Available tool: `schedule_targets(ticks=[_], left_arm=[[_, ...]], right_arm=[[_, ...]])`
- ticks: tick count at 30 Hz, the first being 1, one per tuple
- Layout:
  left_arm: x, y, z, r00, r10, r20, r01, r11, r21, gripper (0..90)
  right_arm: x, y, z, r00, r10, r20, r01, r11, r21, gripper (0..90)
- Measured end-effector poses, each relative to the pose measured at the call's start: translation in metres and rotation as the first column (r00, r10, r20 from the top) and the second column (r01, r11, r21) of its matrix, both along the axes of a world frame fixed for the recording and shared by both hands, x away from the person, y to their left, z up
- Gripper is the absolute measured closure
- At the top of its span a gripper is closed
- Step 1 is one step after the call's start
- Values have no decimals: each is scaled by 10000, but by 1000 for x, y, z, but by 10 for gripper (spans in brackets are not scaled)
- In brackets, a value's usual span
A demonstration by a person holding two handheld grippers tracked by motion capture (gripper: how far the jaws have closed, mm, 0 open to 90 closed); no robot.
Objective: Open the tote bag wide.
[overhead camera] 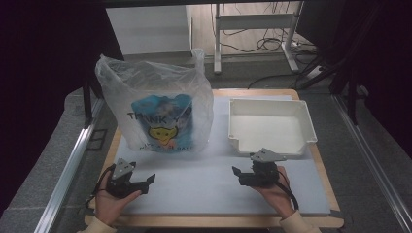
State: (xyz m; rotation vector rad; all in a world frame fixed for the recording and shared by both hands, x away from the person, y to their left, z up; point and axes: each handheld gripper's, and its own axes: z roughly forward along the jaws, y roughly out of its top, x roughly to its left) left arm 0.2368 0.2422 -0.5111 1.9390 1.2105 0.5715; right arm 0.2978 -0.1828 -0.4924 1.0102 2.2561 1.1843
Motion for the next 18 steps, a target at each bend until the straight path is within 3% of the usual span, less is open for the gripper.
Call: schedule_targets(ticks=[6, 10, 15, 18], left_arm=[[-4, 4, 3, 9999, -15, 153, 19, 9997, -237, 185], [-9, 5, 4, 9999, -16, 155, 20, 9998, -212, 192], [-11, 4, 3, 10000, 7, 78, -6, 9997, -227, 189], [-13, 4, 5, 10000, -47, -32, 45, 9986, -527, 188]], right_arm=[[3, -2, -10, 9985, 469, -277, -464, 9988, 185, 194], [1, -3, -9, 9982, 592, 35, -593, 9977, 326, 207], [-2, -5, -9, 9980, 634, -17, -633, 9971, 432, 208], [-3, -6, -9, 9980, 636, 0, -635, 9974, 339, 211]])
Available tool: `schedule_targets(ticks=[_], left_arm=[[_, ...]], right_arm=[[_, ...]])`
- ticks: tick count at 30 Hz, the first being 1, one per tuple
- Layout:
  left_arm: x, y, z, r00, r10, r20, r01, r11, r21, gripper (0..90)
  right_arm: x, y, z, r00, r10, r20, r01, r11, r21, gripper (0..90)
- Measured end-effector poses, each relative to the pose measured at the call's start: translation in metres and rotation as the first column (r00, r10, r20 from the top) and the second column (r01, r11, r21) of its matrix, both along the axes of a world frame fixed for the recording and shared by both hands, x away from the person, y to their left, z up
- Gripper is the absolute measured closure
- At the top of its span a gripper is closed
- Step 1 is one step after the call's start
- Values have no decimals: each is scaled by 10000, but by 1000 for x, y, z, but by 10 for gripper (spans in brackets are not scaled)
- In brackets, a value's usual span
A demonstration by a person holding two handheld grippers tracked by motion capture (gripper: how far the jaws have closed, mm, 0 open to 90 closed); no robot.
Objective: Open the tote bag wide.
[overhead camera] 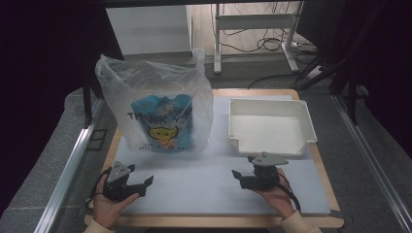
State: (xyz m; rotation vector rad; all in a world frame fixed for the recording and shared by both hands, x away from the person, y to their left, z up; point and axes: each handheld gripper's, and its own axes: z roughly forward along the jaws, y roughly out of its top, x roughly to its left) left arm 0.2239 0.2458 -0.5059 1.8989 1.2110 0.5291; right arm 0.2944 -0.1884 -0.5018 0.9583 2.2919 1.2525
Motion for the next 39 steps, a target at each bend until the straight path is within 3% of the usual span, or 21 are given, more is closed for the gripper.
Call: schedule_targets(ticks=[4, 6, 8, 12, 25, 29, 39], left_arm=[[-1, 3, 2, 10000, -65, -11, 65, 10000, -50, 188], [0, 4, 5, 10000, -42, 14, 42, 9999, -135, 194], [0, 1, 12, 9995, -152, 275, 151, 9999, 40, 203], [1, -2, 16, 9987, -247, 436, 239, 9996, 176, 211], [-3, 3, 26, 9983, -352, 464, 351, 9994, 29, 253], [-4, 5, 30, 9980, -351, 521, 359, 9992, -147, 254], [-2, 9, 42, 9971, -341, 686, 351, 9993, -134, 237]], right_arm=[[1, -3, 0, 9999, -116, 92, 116, 9999, 28, 210], [1, -7, -3, 9997, -228, -113, 229, 9996, 134, 233], [-1, -10, -5, 9997, -257, -58, 258, 9996, 149, 235], [-3, -12, -4, 9997, -247, 10, 247, 9993, 270, 235], [-4, -8, -6, 9999, -113, -47, 114, 9998, 164, 235], [-3, -6, -7, 10000, -39, -87, 40, 10000, 77, 234], [-3, -1, -9, 9999, -85, -77, 85, 9999, -113, 234]])
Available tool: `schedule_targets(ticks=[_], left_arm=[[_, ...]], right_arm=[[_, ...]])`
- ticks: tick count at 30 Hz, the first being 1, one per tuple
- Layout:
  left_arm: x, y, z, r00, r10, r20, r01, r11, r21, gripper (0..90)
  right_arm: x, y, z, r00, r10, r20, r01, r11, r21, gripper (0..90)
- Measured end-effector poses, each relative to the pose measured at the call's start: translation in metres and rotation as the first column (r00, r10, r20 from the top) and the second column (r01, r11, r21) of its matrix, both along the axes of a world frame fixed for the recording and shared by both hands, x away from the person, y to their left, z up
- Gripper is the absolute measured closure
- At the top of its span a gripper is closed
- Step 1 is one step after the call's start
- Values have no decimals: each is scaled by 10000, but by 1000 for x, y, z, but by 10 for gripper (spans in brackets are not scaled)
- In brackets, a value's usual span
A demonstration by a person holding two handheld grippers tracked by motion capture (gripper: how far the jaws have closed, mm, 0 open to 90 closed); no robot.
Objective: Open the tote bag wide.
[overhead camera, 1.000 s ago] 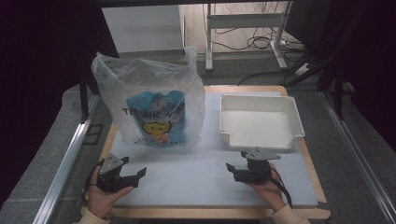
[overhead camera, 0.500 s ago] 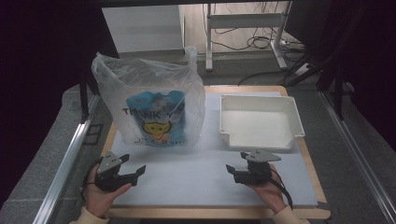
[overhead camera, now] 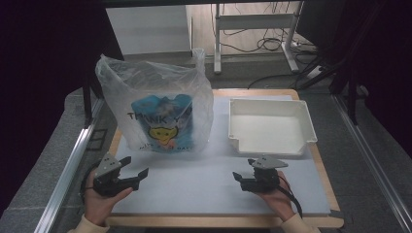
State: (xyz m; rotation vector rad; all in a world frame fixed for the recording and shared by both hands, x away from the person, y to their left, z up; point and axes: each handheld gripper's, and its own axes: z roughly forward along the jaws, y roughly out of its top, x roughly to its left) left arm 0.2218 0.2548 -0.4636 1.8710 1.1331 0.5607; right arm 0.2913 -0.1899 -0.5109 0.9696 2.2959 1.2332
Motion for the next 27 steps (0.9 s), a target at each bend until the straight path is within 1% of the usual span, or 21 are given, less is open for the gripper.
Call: schedule_targets(ticks=[4, 8, 10, 11, 14, 15, 17, 18, 19, 23, 25, 26, 27], left_arm=[[2, 4, 6, 10000, 36, -28, -36, 9999, -133, 236], [5, 8, 15, 9999, 144, 92, -142, 9997, -179, 223], [7, 10, 20, 9998, 168, 127, -165, 9996, -241, 216], [8, 11, 22, 9997, 192, 137, -188, 9994, -284, 215], [11, 14, 28, 9995, 288, 121, -284, 9990, -350, 213], [13, 17, 32, 9992, 395, 93, -391, 9985, -386, 213], [14, 18, 34, 9991, 419, 105, -414, 9983, -407, 214], [16, 21, 38, 9987, 480, 161, -474, 9980, -409, 214], [16, 21, 38, 9987, 480, 161, -474, 9980, -409, 214], [22, 26, 49, 9980, 577, 267, -564, 9974, -457, 215], [26, 30, 57, 9968, 666, 439, -642, 9964, -550, 219], [26, 30, 57, 9968, 666, 439, -642, 9964, -550, 220], [28, 31, 60, 9961, 712, 520, -681, 9960, -576, 219]], right_arm=[[-2, 1, 0, 10000, -12, 35, 13, 10000, -58, 234], [-1, 0, -1, 9999, -151, -32, 150, 9998, -110, 232], [-1, 0, -2, 9995, -307, -27, 306, 9992, -238, 239], [-1, 0, -2, 9995, -300, -24, 300, 9992, -269, 243], [-2, 0, -2, 9995, -302, -10, 302, 9993, -241, 243], [-2, 0, -1, 9995, -315, -21, 315, 9993, -198, 243], [-2, -1, -1, 9995, -329, -31, 329, 9993, -188, 243], [-2, 0, -1, 9994, -337, -27, 336, 9992, -198, 243], [-2, 0, -1, 9994, -337, -27, 336, 9992, -198, 243], [-2, 0, -2, 9994, -337, -42, 336, 9992, -216, 241], [-2, 0, -2, 9993, -372, -16, 371, 9990, -234, 242], [-2, 0, -2, 9993, -372, -16, 371, 9990, -234, 242], [-2, 0, -1, 9993, -375, -20, 374, 9991, -207, 242]])
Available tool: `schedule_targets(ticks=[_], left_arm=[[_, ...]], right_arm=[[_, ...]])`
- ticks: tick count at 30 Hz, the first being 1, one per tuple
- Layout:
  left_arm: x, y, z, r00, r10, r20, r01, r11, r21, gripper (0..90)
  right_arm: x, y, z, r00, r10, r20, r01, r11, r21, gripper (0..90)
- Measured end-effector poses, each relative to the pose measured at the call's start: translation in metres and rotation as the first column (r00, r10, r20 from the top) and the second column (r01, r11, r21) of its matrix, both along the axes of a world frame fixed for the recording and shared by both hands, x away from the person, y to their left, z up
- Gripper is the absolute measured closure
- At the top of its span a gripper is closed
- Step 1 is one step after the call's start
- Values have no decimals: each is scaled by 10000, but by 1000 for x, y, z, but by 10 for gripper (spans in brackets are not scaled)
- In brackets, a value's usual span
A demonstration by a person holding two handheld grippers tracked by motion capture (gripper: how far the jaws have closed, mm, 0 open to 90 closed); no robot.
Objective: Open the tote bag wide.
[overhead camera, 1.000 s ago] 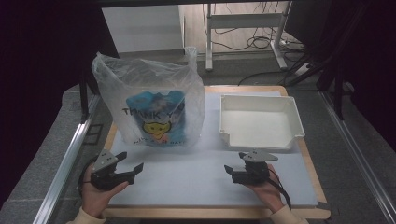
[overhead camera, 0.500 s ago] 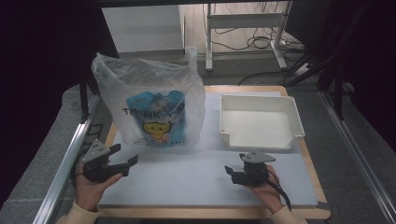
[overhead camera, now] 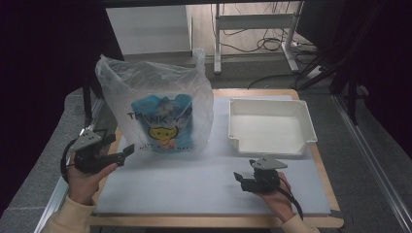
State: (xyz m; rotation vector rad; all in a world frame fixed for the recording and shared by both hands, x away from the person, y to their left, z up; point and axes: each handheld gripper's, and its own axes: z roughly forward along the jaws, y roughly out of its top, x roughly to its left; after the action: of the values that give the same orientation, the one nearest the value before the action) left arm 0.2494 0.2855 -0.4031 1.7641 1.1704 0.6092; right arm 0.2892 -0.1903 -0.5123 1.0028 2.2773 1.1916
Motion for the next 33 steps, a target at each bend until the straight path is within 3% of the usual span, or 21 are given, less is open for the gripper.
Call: schedule_targets(ticks=[6, 12, 19, 33], left_arm=[[9, 5, 14, 9996, 128, 260, -130, 9999, 44, 219], [18, 9, 19, 9993, 264, 255, -264, 9997, -6, 223], [28, 15, 28, 9976, 441, 538, -441, 9990, -12, 241], [61, 17, 49, 9934, 560, 1006, -575, 9983, 121, 294]], right_arm=[[-1, 0, 1, 10000, 14, 42, -14, 10000, 8, 242], [-1, 0, 1, 10000, -3, 76, 3, 10000, -6, 242], [-1, 1, 0, 10000, -16, 62, 16, 10000, -73, 241], [-1, 0, -1, 9999, -82, 94, 84, 9996, -260, 241]])
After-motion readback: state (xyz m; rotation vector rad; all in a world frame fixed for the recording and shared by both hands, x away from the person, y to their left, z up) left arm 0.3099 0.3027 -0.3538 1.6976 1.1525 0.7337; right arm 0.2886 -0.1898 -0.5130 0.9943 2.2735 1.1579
